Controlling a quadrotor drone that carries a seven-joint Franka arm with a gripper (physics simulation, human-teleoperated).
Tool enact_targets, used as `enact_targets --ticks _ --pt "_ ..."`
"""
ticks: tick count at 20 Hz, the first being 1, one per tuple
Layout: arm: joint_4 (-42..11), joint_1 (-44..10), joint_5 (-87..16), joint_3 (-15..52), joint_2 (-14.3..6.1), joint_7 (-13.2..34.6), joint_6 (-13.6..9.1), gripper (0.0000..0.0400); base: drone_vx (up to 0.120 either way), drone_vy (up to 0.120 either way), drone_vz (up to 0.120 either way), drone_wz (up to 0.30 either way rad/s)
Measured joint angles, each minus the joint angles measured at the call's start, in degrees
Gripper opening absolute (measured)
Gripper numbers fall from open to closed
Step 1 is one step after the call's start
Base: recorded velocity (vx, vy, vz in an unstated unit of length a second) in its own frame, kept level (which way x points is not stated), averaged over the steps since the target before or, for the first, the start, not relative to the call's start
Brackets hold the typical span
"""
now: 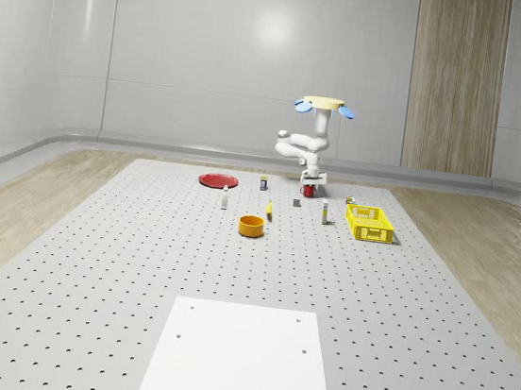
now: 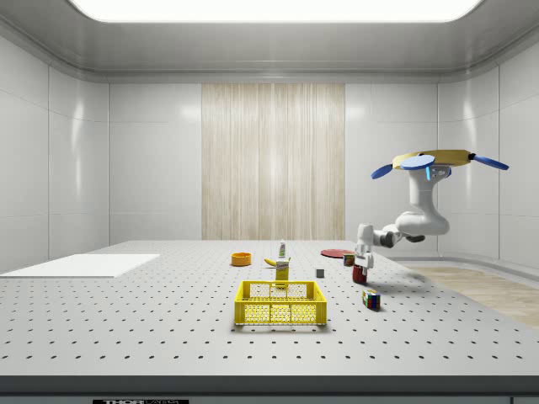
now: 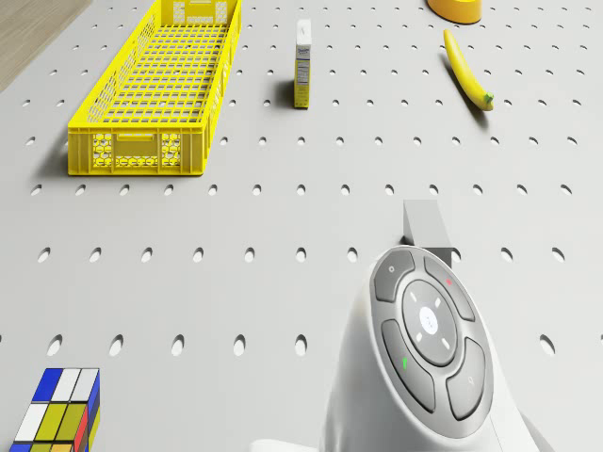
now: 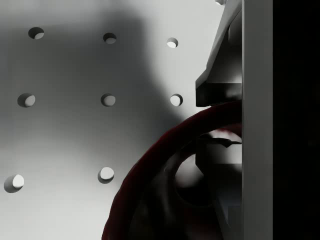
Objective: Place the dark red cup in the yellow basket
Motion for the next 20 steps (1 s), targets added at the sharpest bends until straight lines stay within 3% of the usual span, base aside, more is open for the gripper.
enact_targets --ticks 1,2,3,4,7,10,14,20 --pt "0.17 -3.66 2.42 2.32 -4.42 3.05 2.77 0.0135 0.000 0.000 0.000 0.000" --pt "1.36 -6.32 4.18 3.91 -4.37 0.84 2.96 0.0128 0.000 0.000 0.040 0.000" --pt "3.13 -6.15 5.92 4.62 -3.80 -4.72 1.44 0.0121 0.000 0.000 0.120 0.000" --pt "3.42 -5.48 7.14 5.78 -3.17 -6.04 -0.73 0.0117 0.000 0.000 0.120 0.000" --pt "3.01 -8.26 8.48 8.49 -2.09 -1.73 -5.69 0.0108 0.000 0.093 0.120 0.000" --pt "2.89 -10.23 9.45 10.09 -1.27 0.96 -8.79 0.0104 0.080 0.120 0.120 0.000" --pt "2.90 -11.73 10.12 11.18 -0.41 2.87 -11.26 0.0102 0.120 0.120 0.120 0.000" --pt "2.97 -12.63 10.36 11.74 0.55 3.98 -13.19 0.0101 0.120 0.120 0.120 0.000"
